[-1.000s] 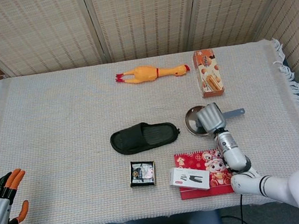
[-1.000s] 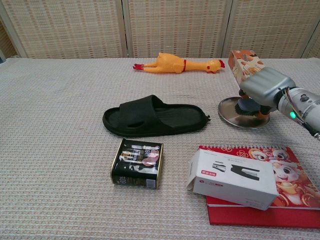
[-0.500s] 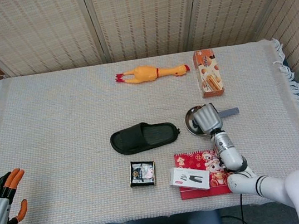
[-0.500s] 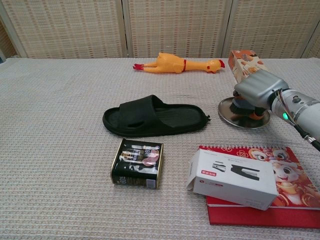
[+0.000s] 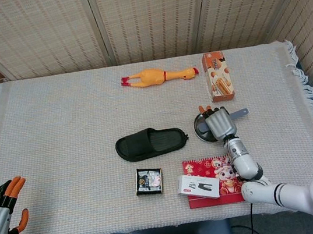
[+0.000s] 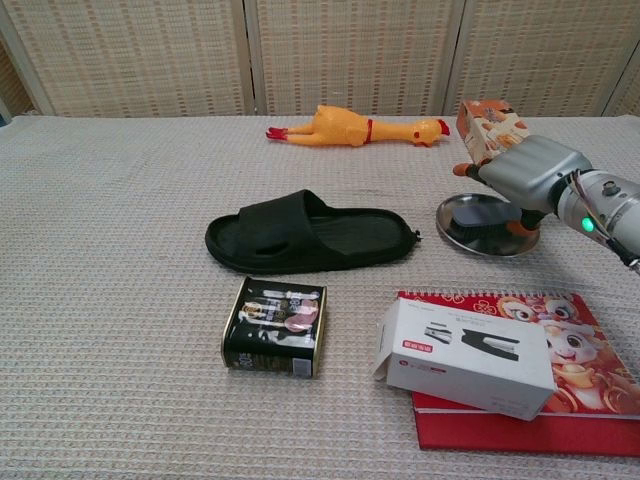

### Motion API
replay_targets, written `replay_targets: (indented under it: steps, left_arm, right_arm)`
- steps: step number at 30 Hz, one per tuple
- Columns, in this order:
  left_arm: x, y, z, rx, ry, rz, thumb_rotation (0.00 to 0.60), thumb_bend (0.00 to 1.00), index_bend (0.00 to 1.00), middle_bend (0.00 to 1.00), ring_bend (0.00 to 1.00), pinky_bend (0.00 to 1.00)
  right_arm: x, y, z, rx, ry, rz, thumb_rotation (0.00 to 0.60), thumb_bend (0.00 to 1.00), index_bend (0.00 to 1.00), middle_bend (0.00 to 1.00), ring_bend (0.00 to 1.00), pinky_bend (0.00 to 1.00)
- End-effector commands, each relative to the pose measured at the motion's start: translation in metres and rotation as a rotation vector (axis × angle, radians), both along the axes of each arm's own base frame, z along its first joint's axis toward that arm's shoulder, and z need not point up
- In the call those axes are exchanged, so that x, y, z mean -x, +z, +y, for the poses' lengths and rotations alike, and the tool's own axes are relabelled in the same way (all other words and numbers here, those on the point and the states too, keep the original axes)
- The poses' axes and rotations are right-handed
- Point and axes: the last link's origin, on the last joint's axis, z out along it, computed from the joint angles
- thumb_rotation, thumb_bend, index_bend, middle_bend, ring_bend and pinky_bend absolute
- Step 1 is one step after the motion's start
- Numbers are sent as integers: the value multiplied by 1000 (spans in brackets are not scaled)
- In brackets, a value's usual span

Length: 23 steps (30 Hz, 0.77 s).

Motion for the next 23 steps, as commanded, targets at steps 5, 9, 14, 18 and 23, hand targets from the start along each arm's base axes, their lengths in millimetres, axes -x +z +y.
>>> replay_targets:
  steps: [5, 9, 14, 18, 23]
  left_arm:
    - [1, 1, 0, -9, 2, 3, 600, 552, 0, 0, 0, 99]
    - [3, 3, 1, -35, 7, 6, 600, 519, 0, 0, 0, 99]
    - [4, 6, 2, -86, 15, 17, 600, 476, 0, 0, 0, 100]
    - [3, 1, 2, -96, 18, 48, 600, 475, 0, 0, 0, 103]
    - [-1, -5, 3, -107, 19, 73, 600, 475, 0, 0, 0, 107]
  right_arm:
    - [-4, 66, 51, 67, -2, -334, 600, 236, 0, 6, 35, 238]
    - [24, 104, 115, 159, 52, -569, 600, 183, 0, 0, 0, 79]
    - [76, 134, 201, 291, 115, -586, 600, 157, 0, 0, 0, 0]
    - [97, 146, 225, 347, 119, -528, 600, 157, 0, 0, 0, 0]
    - [101, 162, 225, 363, 43, -566, 600, 157, 0, 0, 0, 0]
